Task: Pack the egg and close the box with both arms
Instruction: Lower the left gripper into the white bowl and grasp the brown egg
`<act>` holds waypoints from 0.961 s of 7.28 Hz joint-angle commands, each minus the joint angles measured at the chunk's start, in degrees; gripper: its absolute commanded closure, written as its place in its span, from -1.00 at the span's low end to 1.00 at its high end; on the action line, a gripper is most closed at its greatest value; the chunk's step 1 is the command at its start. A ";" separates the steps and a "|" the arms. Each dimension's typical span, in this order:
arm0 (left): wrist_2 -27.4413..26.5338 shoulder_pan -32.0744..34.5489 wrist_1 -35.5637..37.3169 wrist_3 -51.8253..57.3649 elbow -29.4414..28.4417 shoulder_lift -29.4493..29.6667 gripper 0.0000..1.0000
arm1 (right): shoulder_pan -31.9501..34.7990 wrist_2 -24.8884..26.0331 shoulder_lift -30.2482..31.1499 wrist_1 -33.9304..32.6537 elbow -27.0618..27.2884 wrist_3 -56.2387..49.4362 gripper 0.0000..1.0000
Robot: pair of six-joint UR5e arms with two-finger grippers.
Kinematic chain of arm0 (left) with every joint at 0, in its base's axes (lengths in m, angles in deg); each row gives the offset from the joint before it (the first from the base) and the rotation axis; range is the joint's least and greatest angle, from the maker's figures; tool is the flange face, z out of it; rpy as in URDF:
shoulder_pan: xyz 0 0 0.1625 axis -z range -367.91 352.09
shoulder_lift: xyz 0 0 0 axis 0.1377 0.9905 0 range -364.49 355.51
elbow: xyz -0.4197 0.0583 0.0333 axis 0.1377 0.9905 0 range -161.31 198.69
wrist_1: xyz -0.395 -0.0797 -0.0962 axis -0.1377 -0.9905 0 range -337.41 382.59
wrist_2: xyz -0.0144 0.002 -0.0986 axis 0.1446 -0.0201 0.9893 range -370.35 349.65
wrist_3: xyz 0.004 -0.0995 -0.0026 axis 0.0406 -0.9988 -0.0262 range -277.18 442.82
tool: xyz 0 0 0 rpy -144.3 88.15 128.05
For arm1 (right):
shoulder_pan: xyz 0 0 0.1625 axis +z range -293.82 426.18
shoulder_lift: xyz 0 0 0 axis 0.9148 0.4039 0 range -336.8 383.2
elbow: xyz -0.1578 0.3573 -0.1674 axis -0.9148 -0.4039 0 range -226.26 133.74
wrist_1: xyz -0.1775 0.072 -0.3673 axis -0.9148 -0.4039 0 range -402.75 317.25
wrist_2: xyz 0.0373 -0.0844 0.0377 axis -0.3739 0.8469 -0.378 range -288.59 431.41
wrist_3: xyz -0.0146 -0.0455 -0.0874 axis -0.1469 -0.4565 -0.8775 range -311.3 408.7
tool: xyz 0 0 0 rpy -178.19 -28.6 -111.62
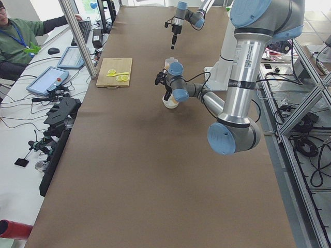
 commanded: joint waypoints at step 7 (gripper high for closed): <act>-0.19 -2.98 -0.09 2.49 -2.79 0.69 -0.41 | -0.27 0.56 -0.04 0.07 -0.02 0.03 -0.70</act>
